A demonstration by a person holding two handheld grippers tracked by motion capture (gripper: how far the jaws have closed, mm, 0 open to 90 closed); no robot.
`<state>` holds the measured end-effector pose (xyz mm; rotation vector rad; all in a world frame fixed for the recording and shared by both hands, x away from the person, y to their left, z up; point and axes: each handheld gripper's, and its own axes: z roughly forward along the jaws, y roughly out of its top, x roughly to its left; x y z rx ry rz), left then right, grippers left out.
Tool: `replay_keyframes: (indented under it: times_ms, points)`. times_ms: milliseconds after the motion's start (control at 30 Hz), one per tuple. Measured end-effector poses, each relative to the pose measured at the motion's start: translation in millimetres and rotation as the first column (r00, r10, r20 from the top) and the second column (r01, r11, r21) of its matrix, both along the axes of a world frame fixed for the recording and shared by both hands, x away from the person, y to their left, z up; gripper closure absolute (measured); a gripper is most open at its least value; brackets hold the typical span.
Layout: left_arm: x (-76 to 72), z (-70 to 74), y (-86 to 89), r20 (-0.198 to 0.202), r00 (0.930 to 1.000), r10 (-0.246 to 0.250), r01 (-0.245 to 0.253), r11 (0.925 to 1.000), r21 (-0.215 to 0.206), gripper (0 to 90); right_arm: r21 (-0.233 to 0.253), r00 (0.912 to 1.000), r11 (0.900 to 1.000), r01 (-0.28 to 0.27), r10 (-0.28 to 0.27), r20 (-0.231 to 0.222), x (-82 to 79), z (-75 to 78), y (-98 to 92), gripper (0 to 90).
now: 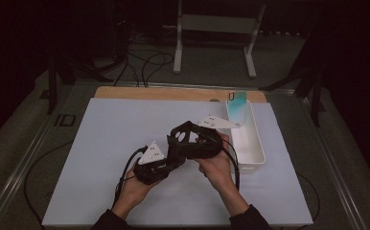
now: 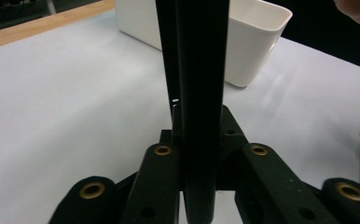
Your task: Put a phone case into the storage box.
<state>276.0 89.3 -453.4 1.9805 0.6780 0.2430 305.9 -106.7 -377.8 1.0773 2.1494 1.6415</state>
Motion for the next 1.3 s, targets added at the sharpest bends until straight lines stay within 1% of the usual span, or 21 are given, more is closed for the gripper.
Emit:
replay_keyframes:
  times_ms: [133,267,300,333,400,433,533,567,633,700,767,833,867,933,967,1133,1200,1300]
  points:
    - [0.6,1.0,2.1,0.004,1.0,0.0,0.0,1.0,0.001,74.1,0.002,1.0,1.0,-0.004,0.004,0.002,-0.9,0.5,0.4,14.4]
    - [2.9,2.1,5.7,-0.015,0.9999,0.002,-0.002,0.9998,-0.018,55.7,0.003,1.0,1.0,0.002,-0.002,0.005,-0.5,0.7,-1.0,14.5]
    - [3.2,2.6,6.5,-0.016,0.9998,0.011,-0.011,0.9998,-0.016,49.1,0.003,1.0,1.0,0.004,-0.004,0.007,-0.2,0.8,-1.6,14.5]
    - [3.2,3.0,7.1,-0.011,0.9997,0.02,-0.02,0.9997,-0.012,44.8,0.006,1.0,1.0,0.005,-0.005,0.005,-0.2,1.0,-2.0,14.5]
    - [2.0,4.3,8.3,0.008,0.9989,0.046,-0.046,0.9989,-0.012,34.8,0.007,1.0,1.0,0.007,-0.007,0.006,-0.4,1.4,-2.6,14.5]
    - [1.5,5.2,8.7,0.017,0.9981,0.06,-0.06,0.9982,-0.009,25.9,0.007,0.9999,1.0,0.008,-0.008,0.009,-0.3,1.4,-2.9,14.5]
    - [1.5,7.4,11.0,0.029,0.9952,0.093,-0.093,0.9955,-0.017,14.2,0.006,0.9999,1.0,0.01,-0.01,0.007,-0.1,1.6,-3.7,14.5]
    - [1.7,7.9,11.7,0.028,0.9945,0.101,-0.1,0.9948,-0.019,12.9,0.005,0.9999,1.0,0.011,-0.011,0.007,-0.1,1.6,-3.9,14.5]
    - [1.8,9.0,13.5,0.036,0.9925,0.116,-0.116,0.9931,-0.017,7.0,0.004,0.9999,1.0,0.01,-0.01,0.007,-0.1,1.6,-4.0,14.5]
    - [2.0,10.0,16.0,0.04,0.9926,0.115,-0.114,0.9933,-0.02,3.9,0.001,0.9999,1.0,0.009,-0.009,0.01,-0.1,1.6,-4.2,14.5]
    - [1.4,11.4,18.7,0.05,0.991,0.124,-0.123,0.9921,-0.023,0.8,0.001,0.9999,1.0,0.011,-0.011,0.01,0.1,1.6,-4.7,14.5]
    - [0.5,13.2,22.2,0.06,0.9895,0.131,-0.13,0.9912,-0.028,0.4,0.0,0.9999,1.0,0.012,-0.012,0.012,0.4,1.7,-5.4,14.5]
    - [0.0,13.9,23.9,0.071,0.988,0.137,-0.136,0.9904,-0.027,0.2,0.0,0.9998,1.0,0.013,-0.013,0.012,0.4,1.8,-5.7,14.5]
    - [-1.0,15.1,27.4,0.098,0.9813,0.166,-0.164,0.9862,-0.021,0.1,0.0,0.9998,1.0,0.014,-0.014,0.012,0.5,2.0,-6.2,14.5]
    - [-1.1,15.6,29.4,0.105,0.9788,0.176,-0.175,0.9844,-0.022,0.1,0.0,0.9998,1.0,0.015,-0.015,0.014,0.6,2.0,-6.4,14.5]
    - [-0.4,16.8,39.9,0.119,0.9712,0.207,-0.205,0.9784,-0.026,0.0,-0.003,0.9997,1.0,0.015,-0.015,0.018,1.0,2.0,-7.0,14.5]
    - [-0.9,16.7,43.6,0.132,0.9672,0.217,-0.217,0.9761,-0.017,0.1,-0.005,0.9997,1.0,0.015,-0.015,0.017,1.2,1.9,-6.9,14.5]
    - [-2.7,16.1,49.7,0.148,0.9616,0.231,-0.23,0.9729,-0.024,0.1,-0.008,0.9998,1.0,0.013,-0.013,0.017,1.5,1.7,-7.2,14.5]
